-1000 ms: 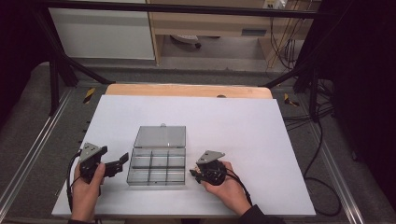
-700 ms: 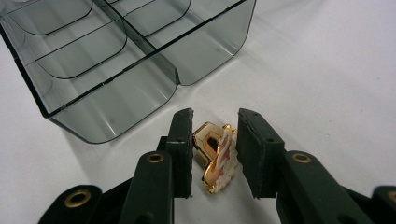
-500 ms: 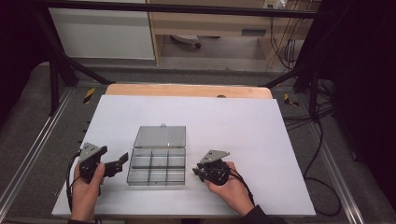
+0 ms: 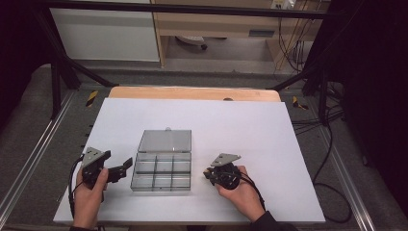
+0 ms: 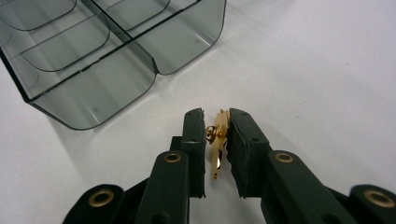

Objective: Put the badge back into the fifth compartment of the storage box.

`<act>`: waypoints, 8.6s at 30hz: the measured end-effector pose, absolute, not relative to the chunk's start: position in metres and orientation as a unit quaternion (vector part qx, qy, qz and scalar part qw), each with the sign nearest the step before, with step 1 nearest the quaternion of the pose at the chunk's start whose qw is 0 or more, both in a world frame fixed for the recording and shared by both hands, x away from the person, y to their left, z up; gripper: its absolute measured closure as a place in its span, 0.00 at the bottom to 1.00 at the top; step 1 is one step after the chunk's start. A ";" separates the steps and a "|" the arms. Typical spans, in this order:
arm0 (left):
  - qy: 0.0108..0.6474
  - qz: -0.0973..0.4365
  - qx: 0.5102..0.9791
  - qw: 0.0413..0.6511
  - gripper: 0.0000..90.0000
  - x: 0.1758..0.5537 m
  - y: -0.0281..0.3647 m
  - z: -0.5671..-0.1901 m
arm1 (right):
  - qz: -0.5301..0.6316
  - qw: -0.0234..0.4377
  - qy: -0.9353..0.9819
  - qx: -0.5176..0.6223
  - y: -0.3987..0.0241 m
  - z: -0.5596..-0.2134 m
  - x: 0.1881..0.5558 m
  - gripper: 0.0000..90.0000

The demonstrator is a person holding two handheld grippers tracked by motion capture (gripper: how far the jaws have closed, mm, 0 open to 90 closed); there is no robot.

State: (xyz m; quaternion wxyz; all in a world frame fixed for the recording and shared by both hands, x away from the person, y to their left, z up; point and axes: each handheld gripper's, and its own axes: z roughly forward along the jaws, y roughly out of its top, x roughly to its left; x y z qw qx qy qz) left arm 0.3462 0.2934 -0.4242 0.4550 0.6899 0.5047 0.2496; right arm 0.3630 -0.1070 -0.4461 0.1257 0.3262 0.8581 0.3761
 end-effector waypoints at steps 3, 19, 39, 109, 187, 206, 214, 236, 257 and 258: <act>0.504 0.250 0.690 0.455 0.10 0.346 0.293 -0.424 | 0.372 0.124 0.859 0.329 -0.107 -0.448 0.364 0.87; 0.505 0.250 0.690 0.455 0.10 0.346 0.293 -0.424 | 0.368 0.116 0.864 0.323 -0.105 -0.449 0.363 0.90; 0.506 0.250 0.689 0.455 0.10 0.347 0.294 -0.424 | 0.417 0.125 0.848 0.303 -0.104 -0.438 0.360 0.90; 0.509 0.251 0.698 0.437 0.07 0.348 0.295 -0.428 | 0.508 0.109 0.825 0.221 -0.031 -0.376 0.385 0.90; 0.507 0.248 0.701 0.436 0.07 0.348 0.294 -0.428 | 0.452 0.064 0.871 0.181 0.006 -0.407 0.367 0.90; 0.508 0.248 0.700 0.437 0.07 0.348 0.294 -0.428 | 0.439 0.057 0.880 0.175 0.013 -0.415 0.362 0.90; 0.506 0.248 0.701 0.437 0.07 0.348 0.294 -0.428 | 0.433 0.054 0.882 0.177 0.015 -0.417 0.361 0.82; 0.505 0.247 0.702 0.438 0.07 0.348 0.294 -0.428 | 0.446 0.076 0.868 0.202 -0.002 -0.409 0.369 0.71; 0.504 0.247 0.701 0.440 0.07 0.347 0.294 -0.428 | 0.457 0.112 0.839 0.272 -0.023 -0.404 0.384 0.36; 0.504 0.247 0.701 0.440 0.07 0.347 0.294 -0.428 | 0.458 0.115 0.838 0.275 -0.025 -0.403 0.384 0.34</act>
